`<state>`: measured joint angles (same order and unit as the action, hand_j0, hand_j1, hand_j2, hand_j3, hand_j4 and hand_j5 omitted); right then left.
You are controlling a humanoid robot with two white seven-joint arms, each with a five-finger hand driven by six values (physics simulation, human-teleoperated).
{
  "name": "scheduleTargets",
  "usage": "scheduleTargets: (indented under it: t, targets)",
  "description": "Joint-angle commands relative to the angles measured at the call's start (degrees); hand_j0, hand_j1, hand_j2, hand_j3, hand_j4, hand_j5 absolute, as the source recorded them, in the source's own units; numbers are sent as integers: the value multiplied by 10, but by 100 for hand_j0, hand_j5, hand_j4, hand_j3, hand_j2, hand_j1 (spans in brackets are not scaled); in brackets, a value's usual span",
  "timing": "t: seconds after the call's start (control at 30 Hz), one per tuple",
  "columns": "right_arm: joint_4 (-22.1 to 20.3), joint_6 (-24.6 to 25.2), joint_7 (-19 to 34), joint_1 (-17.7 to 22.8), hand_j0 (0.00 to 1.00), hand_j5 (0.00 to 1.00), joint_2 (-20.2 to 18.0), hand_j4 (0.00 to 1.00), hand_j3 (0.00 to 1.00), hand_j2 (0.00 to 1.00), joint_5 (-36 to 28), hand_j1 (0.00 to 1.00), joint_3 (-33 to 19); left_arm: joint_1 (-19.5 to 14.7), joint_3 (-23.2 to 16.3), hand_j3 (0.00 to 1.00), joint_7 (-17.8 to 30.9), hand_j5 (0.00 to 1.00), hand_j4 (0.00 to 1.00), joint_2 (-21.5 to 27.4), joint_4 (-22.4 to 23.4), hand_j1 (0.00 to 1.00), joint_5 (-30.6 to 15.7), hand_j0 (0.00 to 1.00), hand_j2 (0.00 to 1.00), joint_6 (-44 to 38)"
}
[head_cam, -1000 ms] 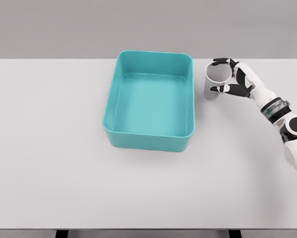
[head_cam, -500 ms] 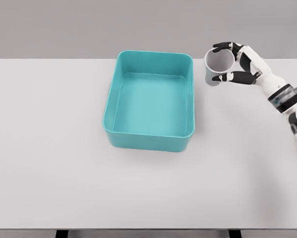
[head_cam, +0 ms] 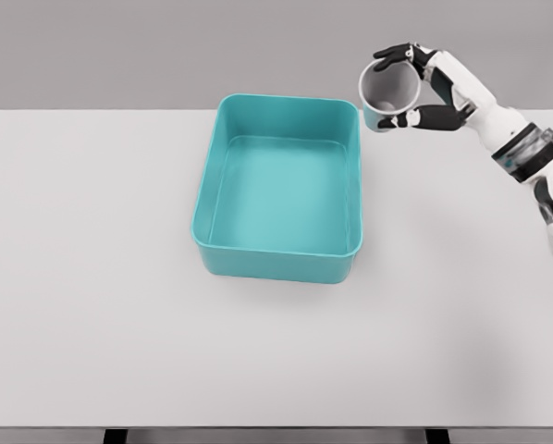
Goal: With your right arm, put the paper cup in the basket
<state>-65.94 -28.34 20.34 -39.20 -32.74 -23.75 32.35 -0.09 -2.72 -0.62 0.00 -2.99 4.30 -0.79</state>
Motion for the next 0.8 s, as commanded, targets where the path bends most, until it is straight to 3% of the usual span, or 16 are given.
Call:
scheduleTargets:
  t: [0.0, 0.23, 0.57, 0.63, 0.67, 0.77]
  targets:
    - [-5, -17, -3, 0, 57, 57, 2, 57, 57, 57, 27, 57, 10, 0, 0, 100, 0, 100, 100, 0, 0, 100, 0, 100, 100, 0]
    - [-6, -52, -2, -24, 57, 57, 24, 57, 57, 57, 117, 57, 22, 0, 0, 100, 0, 100, 100, 0, 0, 100, 0, 100, 100, 0]
    - [-5, -67, -3, -76, 59, 59, 75, 59, 59, 59, 368, 59, 86, 0, 0, 100, 0, 100, 100, 0, 0, 100, 0, 100, 100, 0]
    - [-5, -67, -3, -79, 81, 81, 76, 81, 81, 81, 418, 81, 89, 0, 0, 100, 0, 100, 100, 0, 0, 100, 0, 100, 100, 0]
    - [-5, -67, -3, -84, 99, 99, 77, 99, 99, 99, 444, 99, 94, 0, 0, 100, 0, 100, 100, 0, 0, 100, 0, 100, 100, 0]
    - [-4, -67, -1, -97, 100, 100, 79, 100, 100, 100, 455, 100, 96, 0, 0, 100, 0, 100, 100, 0, 0, 100, 0, 100, 100, 0]
